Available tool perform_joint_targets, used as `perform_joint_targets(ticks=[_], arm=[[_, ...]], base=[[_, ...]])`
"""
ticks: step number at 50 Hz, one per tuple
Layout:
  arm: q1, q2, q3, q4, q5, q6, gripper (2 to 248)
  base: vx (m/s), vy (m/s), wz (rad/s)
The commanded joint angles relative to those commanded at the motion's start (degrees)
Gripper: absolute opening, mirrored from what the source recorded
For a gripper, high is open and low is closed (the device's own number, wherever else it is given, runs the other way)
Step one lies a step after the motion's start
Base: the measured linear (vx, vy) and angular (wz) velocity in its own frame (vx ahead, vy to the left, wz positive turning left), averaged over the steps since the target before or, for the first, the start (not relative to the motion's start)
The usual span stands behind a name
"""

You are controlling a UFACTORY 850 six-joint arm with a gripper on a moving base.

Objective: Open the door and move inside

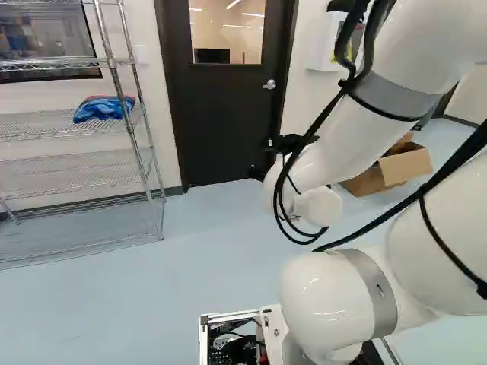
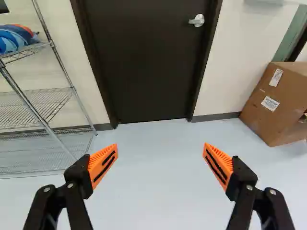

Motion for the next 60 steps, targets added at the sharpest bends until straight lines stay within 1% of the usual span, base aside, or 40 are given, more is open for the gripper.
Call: perform_joint_targets(ticks=[53,60], arm=[[0.0,0.0,0.0,0.0,0.0,0.0,247],[0.0,0.0,0.0,0.0,0.0,0.0,247]], base=[[0.183,0.0,-0.02],[0.217,-0.042,-0.113]])
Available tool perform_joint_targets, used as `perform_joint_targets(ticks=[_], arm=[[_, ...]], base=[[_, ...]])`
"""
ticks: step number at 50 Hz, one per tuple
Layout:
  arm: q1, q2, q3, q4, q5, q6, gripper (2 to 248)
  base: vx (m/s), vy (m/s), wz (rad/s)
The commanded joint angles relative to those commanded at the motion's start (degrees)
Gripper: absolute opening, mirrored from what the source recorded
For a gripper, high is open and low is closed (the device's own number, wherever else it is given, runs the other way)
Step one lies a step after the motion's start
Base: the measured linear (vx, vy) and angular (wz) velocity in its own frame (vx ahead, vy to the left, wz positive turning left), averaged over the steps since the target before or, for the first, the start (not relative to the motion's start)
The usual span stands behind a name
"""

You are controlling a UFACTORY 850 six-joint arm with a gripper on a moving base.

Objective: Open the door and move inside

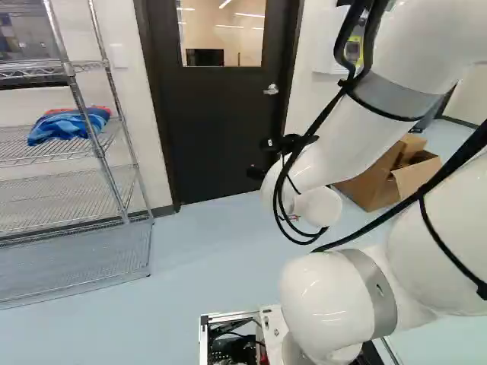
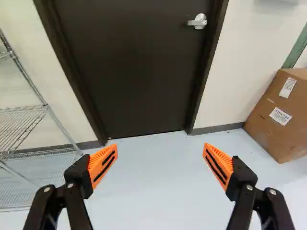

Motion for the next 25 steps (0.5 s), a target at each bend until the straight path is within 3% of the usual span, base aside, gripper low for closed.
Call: perform_joint_targets(ticks=[25], arm=[[0.0,0.0,0.0,0.0,0.0,0.0,247]], base=[[0.236,-0.056,-0.155]])
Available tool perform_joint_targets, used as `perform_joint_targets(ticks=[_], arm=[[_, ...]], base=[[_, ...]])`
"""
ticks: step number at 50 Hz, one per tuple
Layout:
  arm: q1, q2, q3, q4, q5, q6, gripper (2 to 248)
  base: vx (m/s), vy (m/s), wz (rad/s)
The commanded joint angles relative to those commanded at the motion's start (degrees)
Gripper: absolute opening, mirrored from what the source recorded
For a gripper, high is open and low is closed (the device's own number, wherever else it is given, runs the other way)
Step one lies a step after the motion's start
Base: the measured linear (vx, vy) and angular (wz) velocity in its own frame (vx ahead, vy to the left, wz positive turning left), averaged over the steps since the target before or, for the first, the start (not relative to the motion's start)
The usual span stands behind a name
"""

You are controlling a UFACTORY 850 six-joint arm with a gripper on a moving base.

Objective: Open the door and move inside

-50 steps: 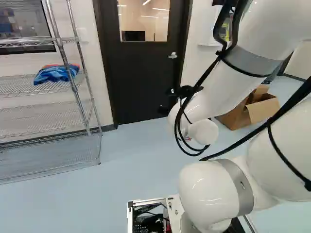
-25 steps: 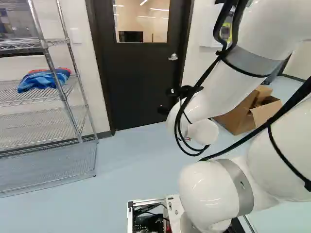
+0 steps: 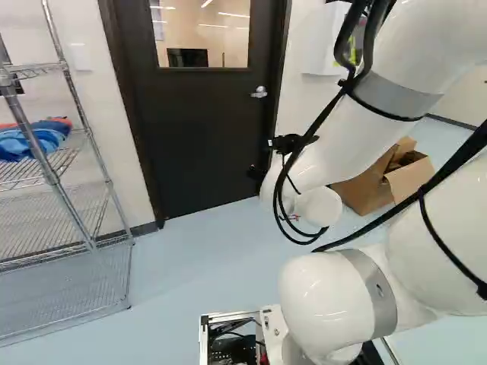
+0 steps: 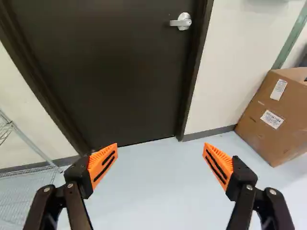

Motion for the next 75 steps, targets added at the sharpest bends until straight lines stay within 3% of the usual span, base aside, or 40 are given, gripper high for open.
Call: perform_joint_targets(ticks=[75], arm=[[0.0,0.0,0.0,0.0,0.0,0.0,247]], base=[[0.249,-0.012,-0.051]])
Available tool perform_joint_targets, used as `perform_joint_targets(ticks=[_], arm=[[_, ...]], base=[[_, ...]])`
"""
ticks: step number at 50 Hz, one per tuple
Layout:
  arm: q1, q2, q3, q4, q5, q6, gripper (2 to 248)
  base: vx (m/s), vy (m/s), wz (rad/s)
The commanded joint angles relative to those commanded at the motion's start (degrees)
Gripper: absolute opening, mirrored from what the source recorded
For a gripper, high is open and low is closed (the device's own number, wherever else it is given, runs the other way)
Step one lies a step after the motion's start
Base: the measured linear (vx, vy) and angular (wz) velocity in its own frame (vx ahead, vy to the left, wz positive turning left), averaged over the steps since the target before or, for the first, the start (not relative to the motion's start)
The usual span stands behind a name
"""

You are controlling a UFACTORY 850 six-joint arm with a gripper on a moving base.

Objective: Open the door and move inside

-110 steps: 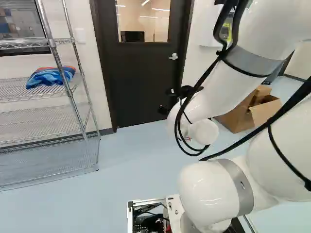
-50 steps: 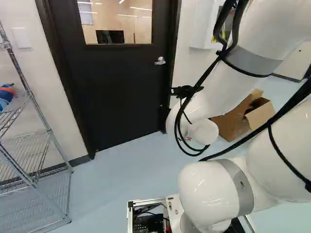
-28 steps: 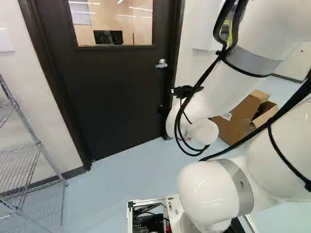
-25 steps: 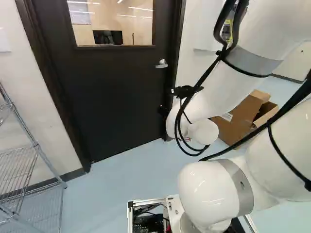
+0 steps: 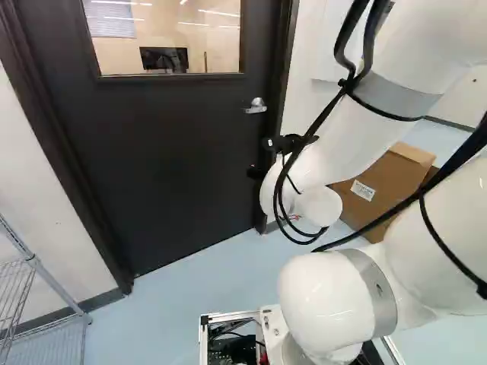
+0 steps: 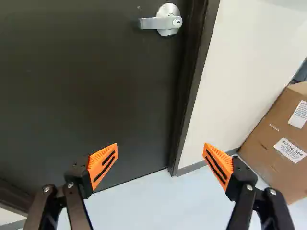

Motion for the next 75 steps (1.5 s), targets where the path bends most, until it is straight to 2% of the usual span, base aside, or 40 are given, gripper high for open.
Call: perform_joint_targets(ticks=[12,47,75], arm=[[0.0,0.0,0.0,0.0,0.0,0.0,247],[0.0,-4.83,-4.34,0.0,0.0,0.0,247],[0.0,-5.04,-8.42,-0.44,0.0,0.0,247]], base=[[0.141,-0.003,-0.023],[0.007,0.0,-0.001],[0.0,0.0,0.0]])
